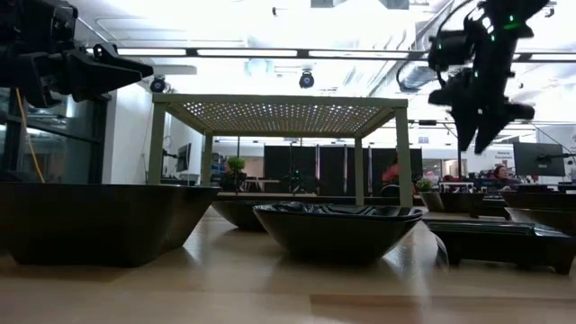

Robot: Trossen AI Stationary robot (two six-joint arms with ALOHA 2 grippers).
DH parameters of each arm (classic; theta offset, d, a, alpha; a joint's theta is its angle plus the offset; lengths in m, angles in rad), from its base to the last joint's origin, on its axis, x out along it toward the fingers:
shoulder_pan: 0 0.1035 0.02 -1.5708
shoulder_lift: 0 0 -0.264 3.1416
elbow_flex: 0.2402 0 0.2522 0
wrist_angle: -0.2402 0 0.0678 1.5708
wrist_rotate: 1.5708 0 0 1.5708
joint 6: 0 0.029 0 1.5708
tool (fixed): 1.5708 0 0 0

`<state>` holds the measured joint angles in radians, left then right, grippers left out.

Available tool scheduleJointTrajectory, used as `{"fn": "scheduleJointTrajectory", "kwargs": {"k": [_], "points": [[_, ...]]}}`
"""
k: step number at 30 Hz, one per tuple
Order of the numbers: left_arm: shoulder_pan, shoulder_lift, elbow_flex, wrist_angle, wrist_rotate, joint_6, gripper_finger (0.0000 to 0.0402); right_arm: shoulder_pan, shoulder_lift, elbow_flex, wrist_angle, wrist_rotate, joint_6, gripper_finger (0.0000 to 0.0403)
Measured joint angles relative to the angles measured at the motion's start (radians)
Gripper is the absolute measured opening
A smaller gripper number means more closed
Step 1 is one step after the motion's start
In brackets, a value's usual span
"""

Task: Pick & Place Mini shaped plates
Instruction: Put the distorted square plate on the shelf

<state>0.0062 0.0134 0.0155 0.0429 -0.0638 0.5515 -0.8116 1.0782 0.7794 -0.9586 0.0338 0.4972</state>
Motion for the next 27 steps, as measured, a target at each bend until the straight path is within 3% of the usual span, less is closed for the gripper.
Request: {"fn": "scheduleJointTrajectory", "kwargs": {"k": [6,27], "points": [[0.000,0.000,0.000,0.000,0.000,0.000,0.0193,0.000,0.000,-0.107,0.144,-0.027,0.026,0.0154],[0.000,0.000,0.000,0.000,0.000,0.000,0.0193,-0.040,0.002,-0.267,0.316,-0.022,0.045,0.0154]]}}
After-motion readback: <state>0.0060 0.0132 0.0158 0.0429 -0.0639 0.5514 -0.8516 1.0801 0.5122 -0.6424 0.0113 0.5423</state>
